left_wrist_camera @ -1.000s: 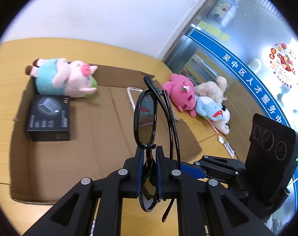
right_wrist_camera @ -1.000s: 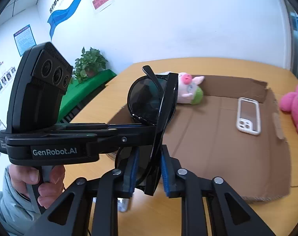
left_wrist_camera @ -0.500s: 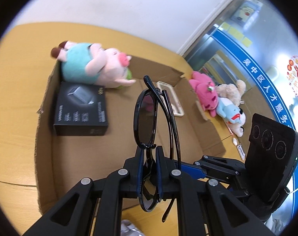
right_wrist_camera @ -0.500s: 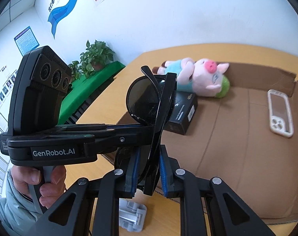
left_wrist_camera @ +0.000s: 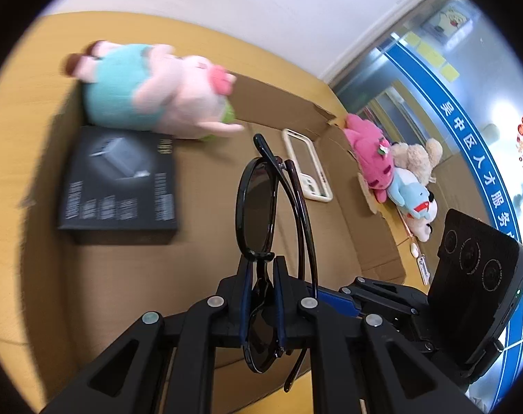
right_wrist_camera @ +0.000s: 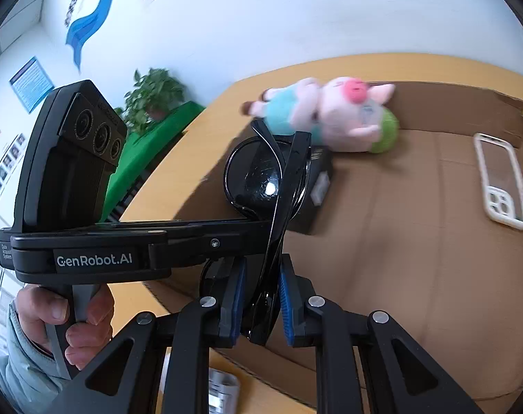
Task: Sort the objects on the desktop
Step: 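Carry the sunglasses with both grippers over the box and lower them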
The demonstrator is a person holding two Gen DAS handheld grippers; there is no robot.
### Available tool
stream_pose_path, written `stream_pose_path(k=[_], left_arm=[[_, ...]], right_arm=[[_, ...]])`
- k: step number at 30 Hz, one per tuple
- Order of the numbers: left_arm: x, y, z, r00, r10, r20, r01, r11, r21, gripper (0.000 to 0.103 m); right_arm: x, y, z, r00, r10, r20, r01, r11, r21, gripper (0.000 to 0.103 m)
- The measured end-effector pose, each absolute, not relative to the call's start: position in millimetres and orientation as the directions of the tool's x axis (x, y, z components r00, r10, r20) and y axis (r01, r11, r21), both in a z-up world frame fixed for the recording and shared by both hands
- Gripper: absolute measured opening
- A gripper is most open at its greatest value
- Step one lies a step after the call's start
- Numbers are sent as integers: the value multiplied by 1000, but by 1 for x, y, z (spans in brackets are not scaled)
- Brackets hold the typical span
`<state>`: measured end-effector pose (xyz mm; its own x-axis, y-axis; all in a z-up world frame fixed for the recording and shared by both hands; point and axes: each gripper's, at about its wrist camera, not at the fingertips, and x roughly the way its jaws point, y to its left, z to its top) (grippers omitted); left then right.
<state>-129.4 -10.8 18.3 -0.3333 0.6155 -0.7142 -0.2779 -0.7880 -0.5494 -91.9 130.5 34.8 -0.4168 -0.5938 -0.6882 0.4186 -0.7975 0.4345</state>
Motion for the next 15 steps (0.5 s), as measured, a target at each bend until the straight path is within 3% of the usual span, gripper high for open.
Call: stream_pose_path(k=[15], left_arm=[[-170, 147, -24, -123, 668, -734, -257, -735, -627, 9]], right_arm=[[-120, 285, 6, -360, -451, -817, 237, -891, 387, 17]])
